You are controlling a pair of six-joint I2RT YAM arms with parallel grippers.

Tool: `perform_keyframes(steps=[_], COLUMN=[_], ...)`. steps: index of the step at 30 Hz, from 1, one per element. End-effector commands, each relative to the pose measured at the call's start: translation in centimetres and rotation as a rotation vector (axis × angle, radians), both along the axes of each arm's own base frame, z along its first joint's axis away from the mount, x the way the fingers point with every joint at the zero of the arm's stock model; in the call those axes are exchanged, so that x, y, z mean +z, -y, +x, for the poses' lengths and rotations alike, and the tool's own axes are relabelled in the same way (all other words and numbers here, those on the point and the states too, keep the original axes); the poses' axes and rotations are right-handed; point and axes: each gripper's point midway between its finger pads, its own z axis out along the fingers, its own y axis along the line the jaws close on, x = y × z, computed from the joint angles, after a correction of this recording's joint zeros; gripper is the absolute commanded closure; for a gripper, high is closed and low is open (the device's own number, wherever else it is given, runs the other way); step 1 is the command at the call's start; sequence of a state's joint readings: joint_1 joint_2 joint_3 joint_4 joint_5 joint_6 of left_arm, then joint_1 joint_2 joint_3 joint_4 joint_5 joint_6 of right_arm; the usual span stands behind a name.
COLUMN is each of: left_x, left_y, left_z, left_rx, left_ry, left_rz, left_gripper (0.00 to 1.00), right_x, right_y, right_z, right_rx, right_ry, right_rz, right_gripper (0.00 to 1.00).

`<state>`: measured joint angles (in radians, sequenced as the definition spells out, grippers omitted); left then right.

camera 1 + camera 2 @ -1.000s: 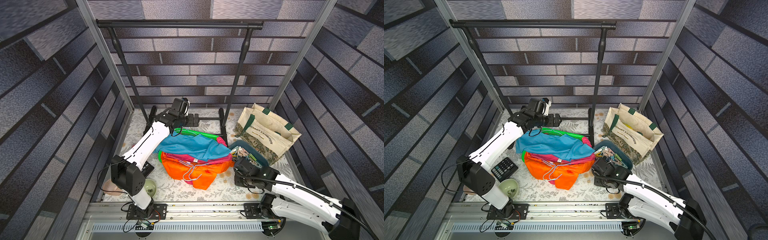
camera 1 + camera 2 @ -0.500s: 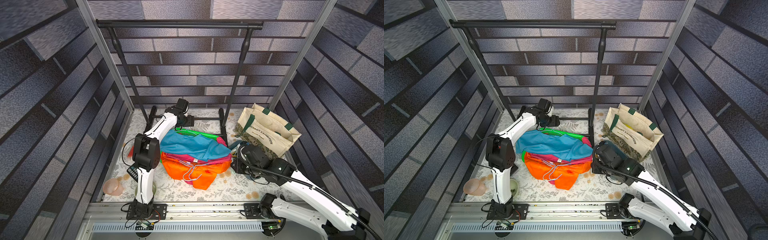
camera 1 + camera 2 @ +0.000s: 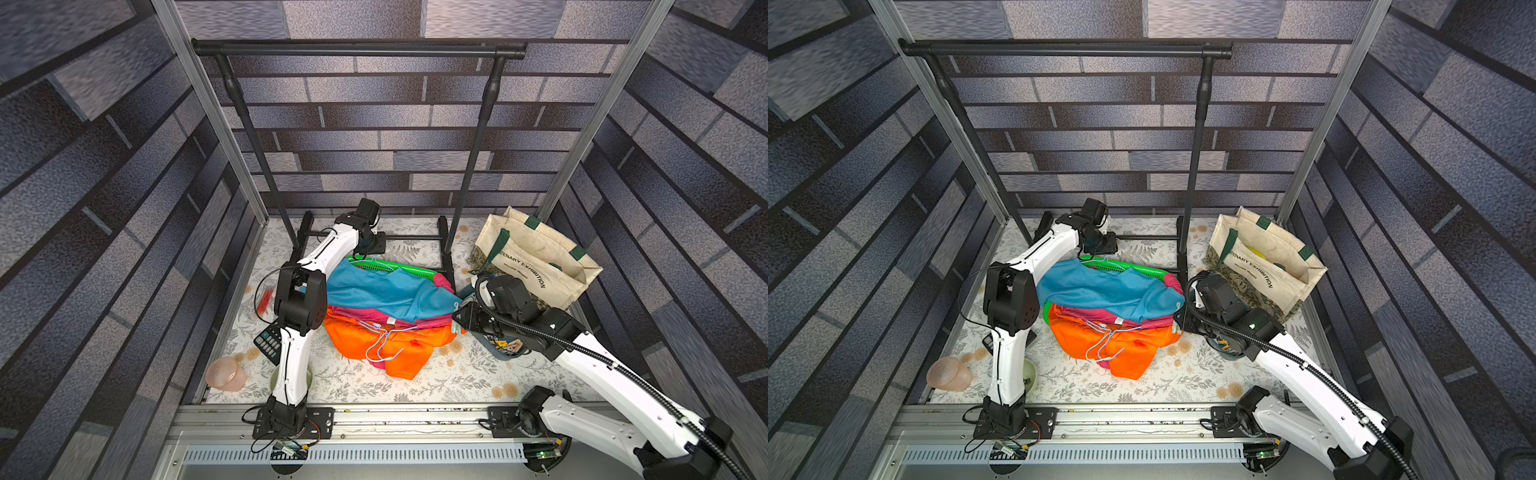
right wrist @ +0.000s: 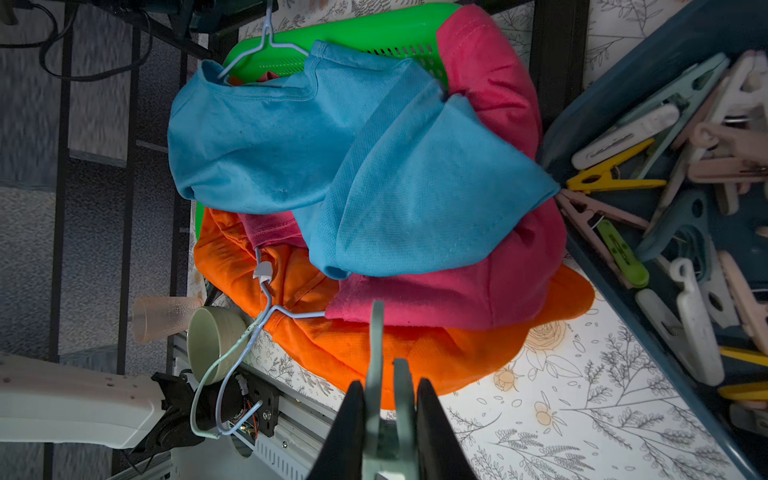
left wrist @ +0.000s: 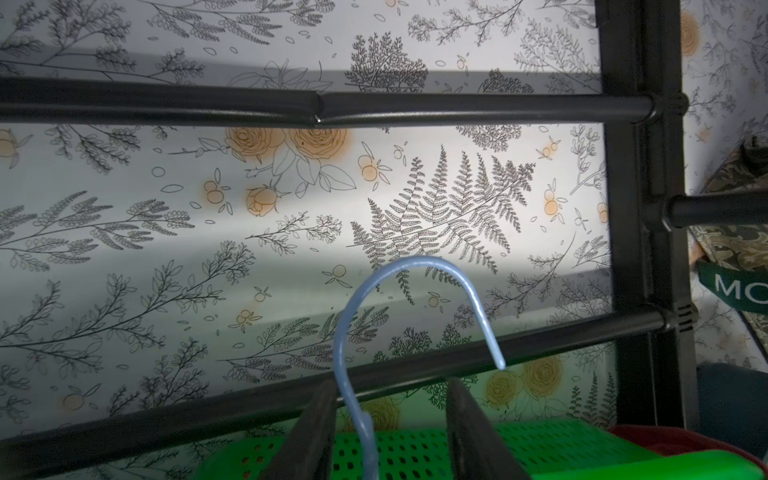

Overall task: Use clothespins to secure the t-shirt on both sides of the hanger
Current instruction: Pick up the hanger from the basket.

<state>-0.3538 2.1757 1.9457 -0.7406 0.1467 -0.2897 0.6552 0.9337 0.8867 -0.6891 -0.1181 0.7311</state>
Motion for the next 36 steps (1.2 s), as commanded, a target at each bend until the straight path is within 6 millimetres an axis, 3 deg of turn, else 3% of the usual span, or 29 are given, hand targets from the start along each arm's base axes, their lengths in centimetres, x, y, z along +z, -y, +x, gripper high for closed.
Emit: perform_keyframes(steps=[1, 4, 9, 13, 20, 24, 29, 32, 36], left_x=[-0.3, 1.0, 5.0, 9.2, 17.1, 20.5, 24.2, 26.1, 28.3], left_y=[0.2, 0.3, 0.0, -0.4, -0.1, 1.0, 1.3, 1.4, 1.2], left_z=[0.2, 0.3, 0.1, -1.2, -4.7, -7.1, -9.6, -11.0, -12.7], left_rx=[-0.010, -0.005, 0.005, 0.008, -0.007, -0.053, -0.079, -0.096, -0.105], left_ry=[-0.004, 0.026, 0.108, 0.194, 0.369, 0.452, 0.555, 0.606, 0.665], left_rz=[0.006, -0.011, -0.022, -0.057, -0.102, -0.126, -0.174, -0.230, -0.293], left_gripper=[0.66, 0.83, 0.88, 0.90, 0.93, 0.97, 0.98, 0.98, 1.00], right_x=[-0.3, -0.4, 0.1, 2.3, 9.1, 15.0, 21.6, 23.9, 24.0], right_y=[0.2, 0.4, 0.5, 0.5, -1.0, -2.3, -3.4, -4.2, -6.0], right_z=[0.1, 0.3, 0.9, 2.3, 5.8, 7.6, 8.3, 8.4, 8.7], right_rx=[-0.008, -0.018, -0.029, -0.032, -0.003, 0.048, 0.095, 0.128, 0.197], right_ry=[-0.002, -0.006, 0.018, 0.109, 0.343, 0.533, 0.778, 0.863, 0.863], right_rz=[0.015, 0.014, 0.015, 0.014, 0.076, 0.142, 0.259, 0.339, 0.432], right_gripper=[1.00, 1.00, 1.00, 1.00, 1.00, 1.00, 1.00, 1.00, 1.00])
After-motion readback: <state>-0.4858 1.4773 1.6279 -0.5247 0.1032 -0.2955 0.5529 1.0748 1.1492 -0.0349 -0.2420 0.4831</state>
